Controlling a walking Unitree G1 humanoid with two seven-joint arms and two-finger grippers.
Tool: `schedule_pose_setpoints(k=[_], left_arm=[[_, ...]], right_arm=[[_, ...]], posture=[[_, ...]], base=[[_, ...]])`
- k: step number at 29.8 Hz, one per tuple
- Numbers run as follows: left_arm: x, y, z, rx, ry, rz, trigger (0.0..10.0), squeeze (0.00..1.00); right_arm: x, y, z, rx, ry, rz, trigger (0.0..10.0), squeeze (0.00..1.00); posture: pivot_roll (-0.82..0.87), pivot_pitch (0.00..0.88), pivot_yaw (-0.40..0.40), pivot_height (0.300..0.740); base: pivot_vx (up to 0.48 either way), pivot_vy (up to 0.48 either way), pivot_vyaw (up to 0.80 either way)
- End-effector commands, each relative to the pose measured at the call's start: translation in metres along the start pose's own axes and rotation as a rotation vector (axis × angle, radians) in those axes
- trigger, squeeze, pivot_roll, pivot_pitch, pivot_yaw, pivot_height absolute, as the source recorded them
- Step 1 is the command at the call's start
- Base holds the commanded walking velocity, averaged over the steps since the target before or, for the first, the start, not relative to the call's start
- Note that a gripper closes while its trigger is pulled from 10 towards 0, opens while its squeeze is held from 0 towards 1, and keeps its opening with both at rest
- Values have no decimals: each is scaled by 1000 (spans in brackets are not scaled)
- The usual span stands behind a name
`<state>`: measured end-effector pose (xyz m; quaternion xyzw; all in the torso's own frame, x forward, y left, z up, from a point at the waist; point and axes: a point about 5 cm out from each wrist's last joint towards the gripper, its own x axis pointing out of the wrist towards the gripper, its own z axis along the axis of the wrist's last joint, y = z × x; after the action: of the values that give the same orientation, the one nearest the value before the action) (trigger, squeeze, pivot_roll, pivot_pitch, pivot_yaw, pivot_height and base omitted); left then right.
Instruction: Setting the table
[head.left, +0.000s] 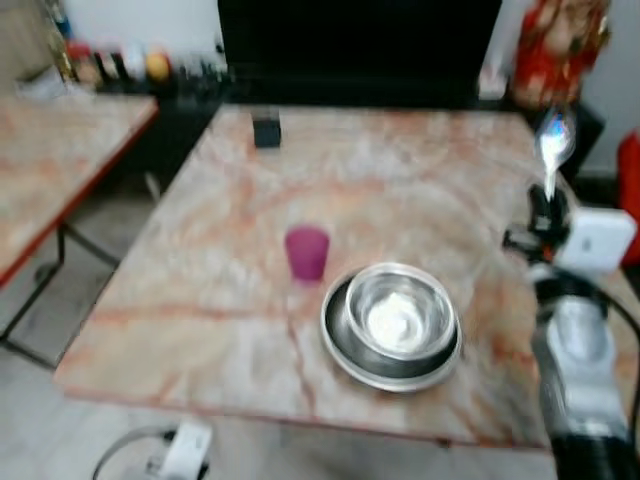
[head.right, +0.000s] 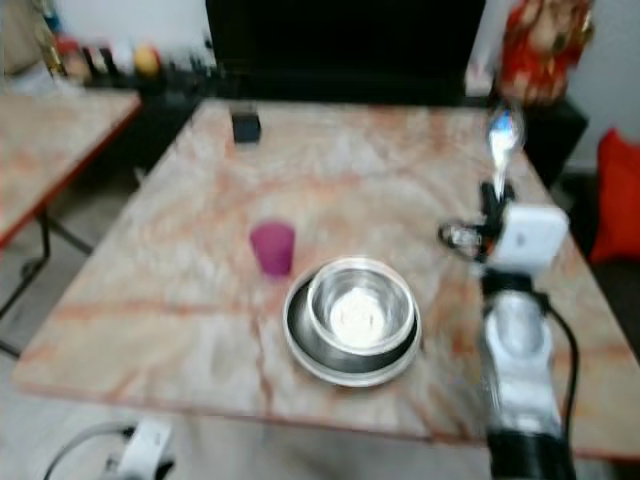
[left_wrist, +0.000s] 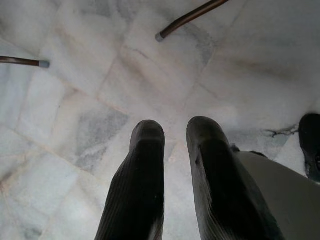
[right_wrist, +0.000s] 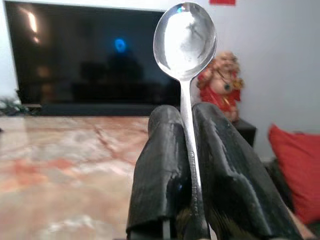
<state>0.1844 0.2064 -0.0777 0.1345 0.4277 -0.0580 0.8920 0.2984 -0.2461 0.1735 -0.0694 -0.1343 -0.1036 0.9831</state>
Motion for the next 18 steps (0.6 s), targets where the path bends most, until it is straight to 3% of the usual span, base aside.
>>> schedule_pose_setpoints(k=[1, 4, 5, 9, 18], left_arm=[[-1, 6, -4, 16, 17, 7, 10000, 0], [-1, 6, -3, 16, 15, 6, 10000, 0], [-1, 5, -3, 16, 13, 4, 10000, 0], [-1, 5, -2, 16, 11, 3, 10000, 0], [0, 5, 0, 14, 9, 3, 10000, 0]], right_arm=[[-1, 4, 6, 3, 46, -3, 10000, 0], [-3, 4, 1, 25, 95, -11, 10000, 0], [-6, 4, -6, 39, 173, -21, 10000, 0], [-12, 6, -18, 79, 316, -15, 10000, 0], [-19, 3, -32, 75, 448, -22, 10000, 0]], posture=[[-27, 0, -5, 740], [-27, 0, -5, 740], [-26, 0, -5, 740], [-25, 0, -6, 740], [-24, 0, -11, 740]], base=[[0, 0, 0], [0, 0, 0], [0, 0, 0], [0, 0, 0], [0, 0, 0]])
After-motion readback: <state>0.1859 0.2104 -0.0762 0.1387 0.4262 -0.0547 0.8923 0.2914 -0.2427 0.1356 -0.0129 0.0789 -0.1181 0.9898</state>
